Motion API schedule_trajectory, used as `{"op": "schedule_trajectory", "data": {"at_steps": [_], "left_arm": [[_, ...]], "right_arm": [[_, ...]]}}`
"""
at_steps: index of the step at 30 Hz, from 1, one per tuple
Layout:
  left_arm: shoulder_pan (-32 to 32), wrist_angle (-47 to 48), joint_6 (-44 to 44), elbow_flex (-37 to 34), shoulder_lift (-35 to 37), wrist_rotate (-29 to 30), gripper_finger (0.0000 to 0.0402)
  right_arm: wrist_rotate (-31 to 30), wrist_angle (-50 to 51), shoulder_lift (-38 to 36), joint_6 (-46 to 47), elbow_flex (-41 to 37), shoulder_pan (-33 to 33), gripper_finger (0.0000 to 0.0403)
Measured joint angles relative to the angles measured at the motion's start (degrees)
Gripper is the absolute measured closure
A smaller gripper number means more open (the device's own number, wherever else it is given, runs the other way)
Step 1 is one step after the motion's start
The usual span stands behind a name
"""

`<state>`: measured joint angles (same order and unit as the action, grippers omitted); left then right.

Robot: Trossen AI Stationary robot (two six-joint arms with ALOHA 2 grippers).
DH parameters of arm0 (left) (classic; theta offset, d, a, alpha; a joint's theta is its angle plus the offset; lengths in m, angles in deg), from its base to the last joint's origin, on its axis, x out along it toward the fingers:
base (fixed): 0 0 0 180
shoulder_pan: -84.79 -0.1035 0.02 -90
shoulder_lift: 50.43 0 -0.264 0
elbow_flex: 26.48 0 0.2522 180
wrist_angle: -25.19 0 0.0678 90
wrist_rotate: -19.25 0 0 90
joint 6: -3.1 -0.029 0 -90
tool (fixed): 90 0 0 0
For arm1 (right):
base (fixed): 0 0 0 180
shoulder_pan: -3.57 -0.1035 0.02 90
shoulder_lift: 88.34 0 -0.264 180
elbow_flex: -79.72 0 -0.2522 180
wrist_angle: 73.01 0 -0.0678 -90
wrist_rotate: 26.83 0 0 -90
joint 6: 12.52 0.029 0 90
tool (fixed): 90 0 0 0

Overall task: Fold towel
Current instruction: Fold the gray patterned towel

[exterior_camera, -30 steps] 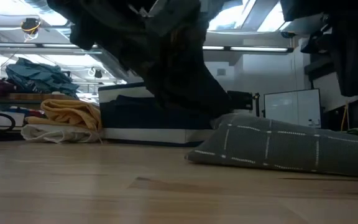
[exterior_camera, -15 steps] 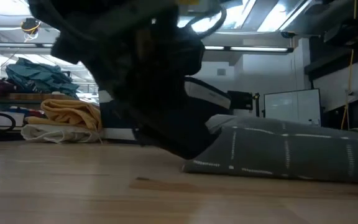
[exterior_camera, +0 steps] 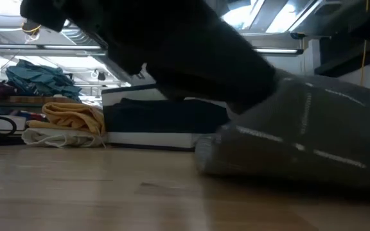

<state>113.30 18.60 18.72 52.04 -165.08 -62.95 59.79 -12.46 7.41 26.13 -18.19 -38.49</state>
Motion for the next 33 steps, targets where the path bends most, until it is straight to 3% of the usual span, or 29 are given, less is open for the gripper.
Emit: {"op": "schedule_trajectory", "data": {"at_steps": [4,9,15,20,26,33], "left_arm": [[-0.23,0.65,-3.80,0.79,0.00,0.18,0.0293],[-0.50,3.79,4.92,0.84,0.00,0.23,0.0293],[-0.43,7.21,6.79,0.82,0.02,-4.58,0.0289],[-0.35,10.11,9.33,0.82,0.02,-4.67,0.0256],[-0.07,10.66,7.66,0.82,0.02,-4.67,0.0203],[2.25,13.14,-6.70,0.82,0.04,-4.66,0.0192]], "right_arm": [[2.55,-1.04,0.00,-0.02,0.00,0.04,0.0368],[10.04,-1.26,0.00,0.02,0.00,0.09,0.0368],[17.75,-5.08,0.00,0.02,0.00,0.09,0.0368],[23.95,-6.75,0.00,0.08,-0.10,0.09,0.0368],[24.95,-6.46,0.89,2.74,-0.13,0.07,0.0368],[19.66,-6.55,4.54,3.09,-0.17,0.17,0.0368]]}}
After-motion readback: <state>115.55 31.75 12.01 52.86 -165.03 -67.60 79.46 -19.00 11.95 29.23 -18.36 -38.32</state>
